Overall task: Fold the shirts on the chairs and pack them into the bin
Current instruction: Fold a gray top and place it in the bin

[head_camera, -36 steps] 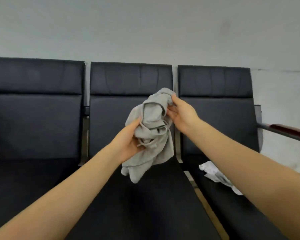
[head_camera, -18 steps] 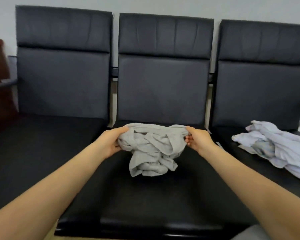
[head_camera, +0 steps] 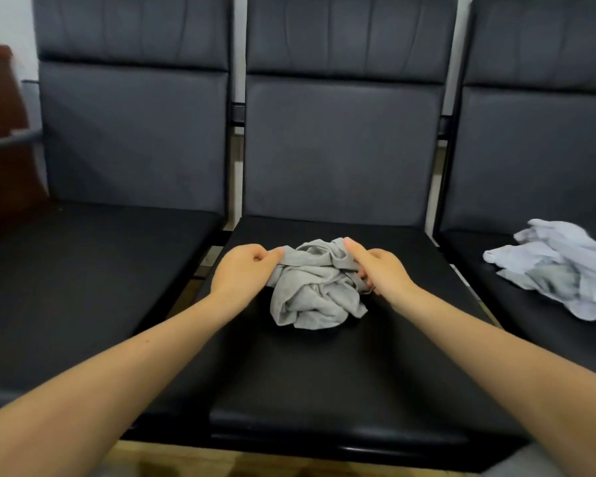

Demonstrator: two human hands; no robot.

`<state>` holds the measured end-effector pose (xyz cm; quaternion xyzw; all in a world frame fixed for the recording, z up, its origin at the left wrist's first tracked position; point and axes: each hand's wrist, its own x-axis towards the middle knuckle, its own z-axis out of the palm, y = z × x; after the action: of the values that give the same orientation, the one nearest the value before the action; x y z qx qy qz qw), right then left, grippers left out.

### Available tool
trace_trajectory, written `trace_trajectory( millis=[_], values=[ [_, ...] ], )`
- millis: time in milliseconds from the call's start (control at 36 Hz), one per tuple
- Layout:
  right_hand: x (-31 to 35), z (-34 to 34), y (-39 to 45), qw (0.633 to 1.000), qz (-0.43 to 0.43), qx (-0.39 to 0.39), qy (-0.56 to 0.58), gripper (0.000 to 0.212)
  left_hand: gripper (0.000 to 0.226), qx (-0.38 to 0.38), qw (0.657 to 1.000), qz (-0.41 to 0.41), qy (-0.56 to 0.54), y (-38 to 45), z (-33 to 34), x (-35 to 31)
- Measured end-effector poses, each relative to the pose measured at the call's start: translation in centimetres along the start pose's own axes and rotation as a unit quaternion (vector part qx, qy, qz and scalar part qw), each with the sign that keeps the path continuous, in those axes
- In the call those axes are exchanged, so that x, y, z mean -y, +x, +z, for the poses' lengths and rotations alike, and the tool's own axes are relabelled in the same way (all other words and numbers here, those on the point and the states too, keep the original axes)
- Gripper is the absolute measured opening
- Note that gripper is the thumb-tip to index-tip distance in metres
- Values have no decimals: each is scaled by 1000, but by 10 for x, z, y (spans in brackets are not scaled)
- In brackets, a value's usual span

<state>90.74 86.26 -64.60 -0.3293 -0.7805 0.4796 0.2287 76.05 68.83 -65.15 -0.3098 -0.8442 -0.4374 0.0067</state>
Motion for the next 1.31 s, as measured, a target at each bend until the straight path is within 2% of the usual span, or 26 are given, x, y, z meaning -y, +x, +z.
trace_trajectory(
  millis=[111,167,278,361,472,583,667,750,806,861,944,1028,1111,1194,1250,1306],
  values=[
    [-6,8,8,998,45,35,-19,33,53,114,992,-52,33,-12,12,-8],
    [-13,10,9,997,36,56,-41,24,58,143,984,-100,25,-14,17,-11],
    [-19,9,1,996,1,88,-22,30,78,123,967,-216,-51,-2,22,-16],
    [-17,6,-7,990,-29,136,-35,24,79,120,953,-253,-114,6,25,-17],
    [-13,2,-16,980,-67,177,-53,21,57,126,943,-256,-172,13,31,-14],
    [-9,-9,-19,987,-69,141,-35,20,22,91,958,-194,-188,17,38,-12],
    [-9,-20,-16,993,-46,108,-11,14,19,48,965,-129,-225,18,35,-14],
    [-11,-31,-11,999,-21,49,5,11,20,3,956,-70,-286,23,23,-23],
    [-12,-40,-9,1000,-8,14,-1,7,19,-25,942,-56,-329,27,10,-32],
    [-15,-48,-7,999,-5,3,-34,6,17,-34,915,-67,-396,29,-4,-42],
    [-22,-58,-6,992,11,16,-123,13,17,-20,855,-94,-510,26,-24,-47],
    [-28,-61,-7,983,35,6,-179,18,21,9,830,-104,-548,20,-37,-43],
    [-30,-60,-8,986,47,2,-162,19,25,60,826,-122,-547,13,-43,-33],
    [-28,-59,-11,997,62,5,-48,22,26,120,837,-136,-517,7,-45,-25],
    [-24,-60,-12,995,76,-9,61,18,26,134,874,-143,-444,2,-45,-21],
    [-17,-63,-13,981,82,-21,173,11,21,115,922,-155,-337,-1,-43,-18]
  ],
)
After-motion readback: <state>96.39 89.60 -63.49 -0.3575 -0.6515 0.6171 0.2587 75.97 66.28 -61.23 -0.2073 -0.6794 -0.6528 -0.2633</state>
